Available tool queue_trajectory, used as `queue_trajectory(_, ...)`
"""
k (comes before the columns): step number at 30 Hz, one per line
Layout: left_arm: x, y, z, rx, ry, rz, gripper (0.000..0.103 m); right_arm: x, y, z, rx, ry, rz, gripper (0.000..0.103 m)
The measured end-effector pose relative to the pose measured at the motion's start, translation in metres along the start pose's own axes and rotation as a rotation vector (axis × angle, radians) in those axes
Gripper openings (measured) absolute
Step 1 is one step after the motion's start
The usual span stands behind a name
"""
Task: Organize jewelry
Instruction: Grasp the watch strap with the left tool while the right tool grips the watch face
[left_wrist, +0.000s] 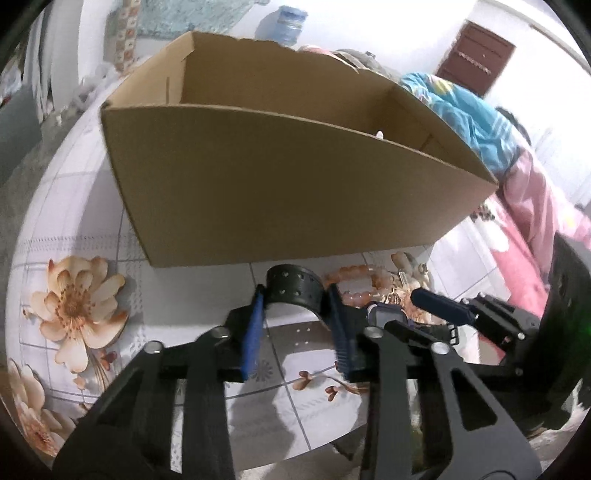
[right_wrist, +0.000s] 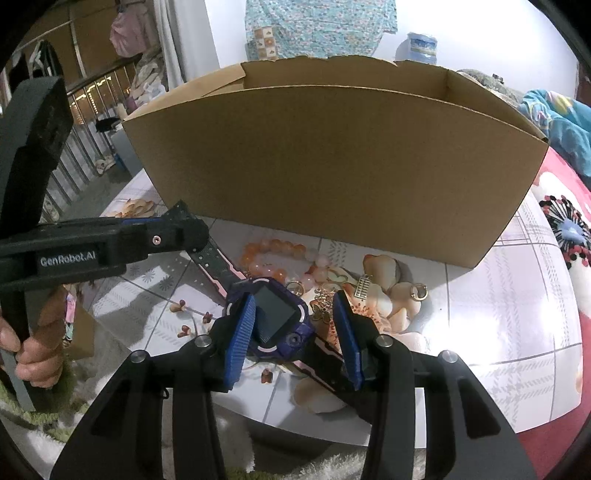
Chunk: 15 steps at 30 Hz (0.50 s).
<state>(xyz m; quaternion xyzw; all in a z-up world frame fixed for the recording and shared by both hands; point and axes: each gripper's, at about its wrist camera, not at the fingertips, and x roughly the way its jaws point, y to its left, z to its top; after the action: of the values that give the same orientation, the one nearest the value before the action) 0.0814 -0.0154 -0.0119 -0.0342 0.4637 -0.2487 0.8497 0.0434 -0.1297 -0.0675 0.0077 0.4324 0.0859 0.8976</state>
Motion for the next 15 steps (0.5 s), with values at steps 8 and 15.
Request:
queue_trajectory(8, -0.005, -0.012, -0.007, 0.090, -0.025, 0.100, 0.021, -0.029, -0.013, -0.003, 0.006, -0.045, 0.009, 0.044)
queue_trajectory(15, -0.006, -0.009, -0.014, 0.111, -0.023, 0.131, 0.021, -0.058, -0.054, -0.026, 0.157, 0.006, 0.026, 0.044)
